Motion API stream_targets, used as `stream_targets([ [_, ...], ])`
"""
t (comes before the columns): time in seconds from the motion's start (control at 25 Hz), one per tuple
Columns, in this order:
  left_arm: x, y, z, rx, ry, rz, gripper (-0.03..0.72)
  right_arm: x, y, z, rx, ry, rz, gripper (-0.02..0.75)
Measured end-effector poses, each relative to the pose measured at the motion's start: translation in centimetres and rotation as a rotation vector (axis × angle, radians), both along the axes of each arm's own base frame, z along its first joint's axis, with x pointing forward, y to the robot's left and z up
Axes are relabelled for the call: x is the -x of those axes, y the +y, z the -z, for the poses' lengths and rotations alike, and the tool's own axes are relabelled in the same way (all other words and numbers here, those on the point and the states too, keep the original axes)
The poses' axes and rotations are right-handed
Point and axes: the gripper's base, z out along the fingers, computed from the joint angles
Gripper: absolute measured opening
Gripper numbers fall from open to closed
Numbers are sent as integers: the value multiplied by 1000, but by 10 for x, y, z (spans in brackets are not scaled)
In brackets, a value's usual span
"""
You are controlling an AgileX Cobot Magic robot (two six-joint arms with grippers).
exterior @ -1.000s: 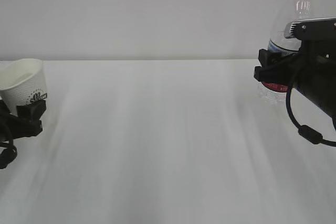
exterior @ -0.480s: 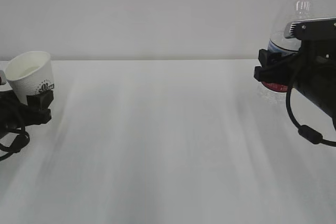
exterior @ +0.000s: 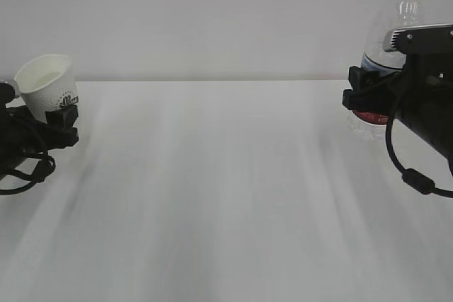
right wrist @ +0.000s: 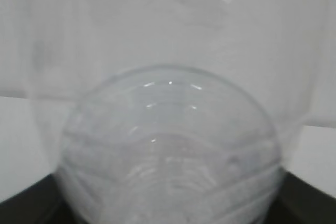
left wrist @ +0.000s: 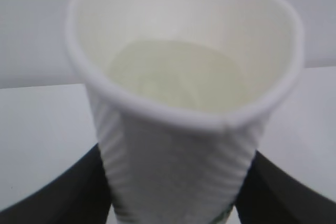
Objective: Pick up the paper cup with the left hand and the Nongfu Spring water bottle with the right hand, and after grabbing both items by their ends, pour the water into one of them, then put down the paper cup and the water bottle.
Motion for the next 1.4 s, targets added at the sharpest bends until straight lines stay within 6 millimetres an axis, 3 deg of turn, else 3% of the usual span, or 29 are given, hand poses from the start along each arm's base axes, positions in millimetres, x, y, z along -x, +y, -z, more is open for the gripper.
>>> stream_targets([
  [0.52, -29, 14, 21, 0, 2, -55, 480, 0, 0, 0, 0, 0, 0, 503],
  [0.84, -31, 17, 37, -4, 42, -65, 480, 0, 0, 0, 1, 0, -1, 503],
  [1.4, -31, 17, 38, -4, 45, -63, 486, 0, 0, 0, 1, -1, -1, 503],
])
